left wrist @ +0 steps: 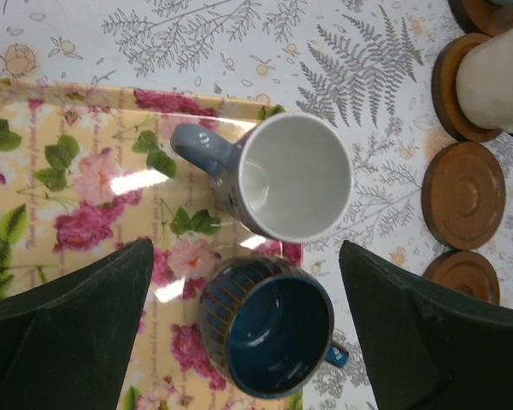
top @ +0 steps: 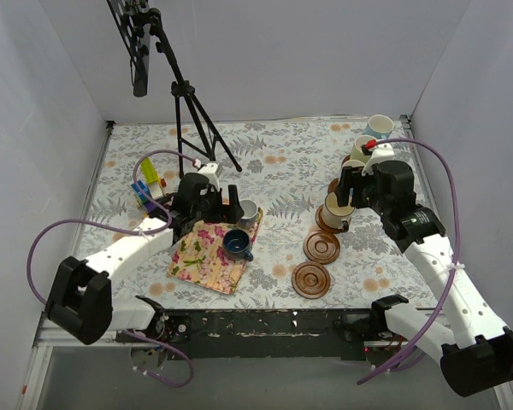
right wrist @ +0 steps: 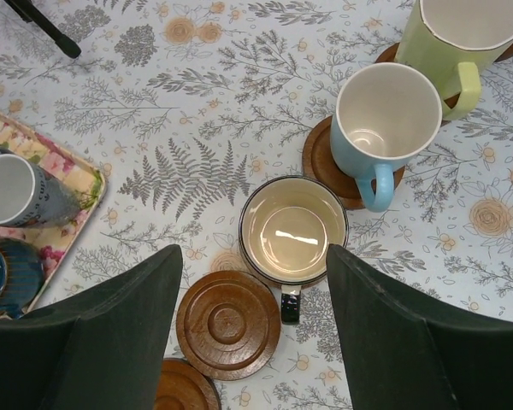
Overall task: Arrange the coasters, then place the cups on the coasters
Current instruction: Pick up the cup from the tray.
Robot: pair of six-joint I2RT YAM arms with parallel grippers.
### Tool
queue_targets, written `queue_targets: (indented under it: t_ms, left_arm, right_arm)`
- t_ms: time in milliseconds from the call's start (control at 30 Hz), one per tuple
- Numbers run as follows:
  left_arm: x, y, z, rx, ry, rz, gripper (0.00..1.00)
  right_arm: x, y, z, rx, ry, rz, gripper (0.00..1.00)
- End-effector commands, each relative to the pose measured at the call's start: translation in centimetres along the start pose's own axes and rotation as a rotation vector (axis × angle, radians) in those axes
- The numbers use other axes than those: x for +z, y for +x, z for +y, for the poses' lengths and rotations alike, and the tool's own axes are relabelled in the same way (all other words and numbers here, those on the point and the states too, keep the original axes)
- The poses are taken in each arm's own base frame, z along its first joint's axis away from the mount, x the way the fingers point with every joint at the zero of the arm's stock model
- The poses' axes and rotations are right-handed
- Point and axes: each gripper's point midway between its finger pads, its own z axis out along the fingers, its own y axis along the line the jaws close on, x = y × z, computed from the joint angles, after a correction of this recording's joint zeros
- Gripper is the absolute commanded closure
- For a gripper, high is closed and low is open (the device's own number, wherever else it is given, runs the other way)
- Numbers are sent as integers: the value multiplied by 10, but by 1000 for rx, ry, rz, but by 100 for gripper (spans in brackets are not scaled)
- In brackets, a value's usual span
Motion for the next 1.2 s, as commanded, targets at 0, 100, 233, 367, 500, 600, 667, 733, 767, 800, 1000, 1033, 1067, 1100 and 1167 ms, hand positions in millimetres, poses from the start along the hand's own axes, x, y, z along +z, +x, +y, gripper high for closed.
queue_targets:
  t_ms: [0,100,233,367,500,600,667,733,767,800,1000,1033,1067,1100,1167]
  left_arm:
    - [-30,10,-11,-35,51,-12,9]
    - [-36,36,-4,-79,25,72,11]
    - [-33,63,8,-147,-42,169,28]
    - [-29,73,8,-161,-38,212,39]
    - [-23,78,11,-151,-54,242,50]
    - [-20,81,12,-127,-74,256,55]
    - [-19,80,12,-100,-92,256,60]
    - [-18,81,13,-76,-113,260,61]
    - [-17,81,13,-67,-118,261,61]
    - [-17,82,14,-59,-126,264,62]
    - [-11,85,16,-15,-169,269,76]
    - [-11,85,16,-8,-174,269,81]
    - [-10,85,16,-5,-181,269,85]
    - [-11,84,16,0,-185,269,88]
    - [-13,82,15,1,-187,261,94]
  right_arm:
    - [3,-11,5,11,-29,-47,25]
    - [5,-9,6,11,-36,-42,25]
    - [9,-7,11,20,-61,-41,26]
    - [9,-5,11,20,-64,-36,26]
    - [6,-6,9,17,-55,-45,26]
    - [5,-5,10,15,-56,-45,26]
    - [5,-4,9,14,-53,-41,26]
    - [6,-2,9,15,-52,-36,26]
    - [6,-2,8,15,-50,-36,27]
    - [6,-2,8,15,-50,-36,26]
    - [6,-1,10,17,-59,-33,27]
    - [6,-1,10,18,-59,-33,27]
    - [6,0,10,17,-60,-30,27]
    - [5,0,10,18,-61,-32,27]
    - [5,0,10,18,-64,-34,27]
